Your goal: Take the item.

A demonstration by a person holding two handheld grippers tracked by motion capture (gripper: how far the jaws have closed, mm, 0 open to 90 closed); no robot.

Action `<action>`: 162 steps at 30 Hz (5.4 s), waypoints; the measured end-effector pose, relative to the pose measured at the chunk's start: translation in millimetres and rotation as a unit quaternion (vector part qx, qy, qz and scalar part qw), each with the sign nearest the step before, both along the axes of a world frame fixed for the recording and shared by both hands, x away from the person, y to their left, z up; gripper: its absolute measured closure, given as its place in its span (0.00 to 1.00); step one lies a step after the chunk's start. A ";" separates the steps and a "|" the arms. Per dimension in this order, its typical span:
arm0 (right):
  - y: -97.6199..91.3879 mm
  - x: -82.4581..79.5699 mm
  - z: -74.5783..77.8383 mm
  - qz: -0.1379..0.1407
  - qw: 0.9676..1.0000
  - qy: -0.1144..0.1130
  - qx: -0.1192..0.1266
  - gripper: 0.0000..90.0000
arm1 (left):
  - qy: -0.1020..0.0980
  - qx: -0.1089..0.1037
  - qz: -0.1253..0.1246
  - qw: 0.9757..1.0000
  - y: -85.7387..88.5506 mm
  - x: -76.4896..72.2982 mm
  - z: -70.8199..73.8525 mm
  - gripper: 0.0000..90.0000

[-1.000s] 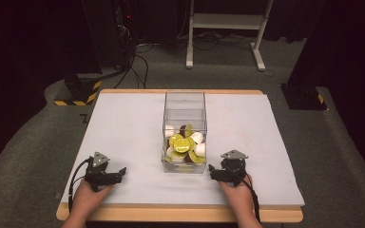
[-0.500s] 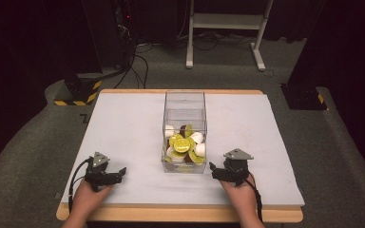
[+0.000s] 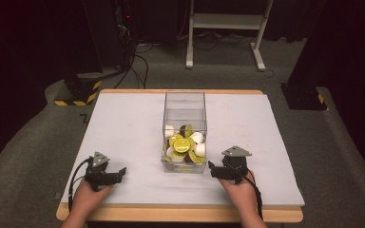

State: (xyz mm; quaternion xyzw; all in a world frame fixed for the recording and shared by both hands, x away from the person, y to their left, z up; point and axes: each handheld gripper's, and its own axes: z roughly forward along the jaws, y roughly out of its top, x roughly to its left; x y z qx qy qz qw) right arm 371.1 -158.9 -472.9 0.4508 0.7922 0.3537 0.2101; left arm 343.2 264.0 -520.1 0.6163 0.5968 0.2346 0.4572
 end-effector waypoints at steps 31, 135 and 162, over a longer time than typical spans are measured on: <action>6.8 -6.8 56.2 0.026 0.998 -0.056 0.003 0.21 | 0.000 0.005 -0.001 1.000 0.2 -0.5 0.0 0.15; 112.5 27.4 50.5 0.117 0.993 -0.007 -0.025 0.41 | 0.001 0.004 -0.001 1.000 0.3 -0.4 0.0 0.15; 106.0 11.0 51.5 0.131 0.990 -0.054 0.012 0.42 | 0.000 0.004 -0.001 1.000 0.2 -0.5 0.0 0.15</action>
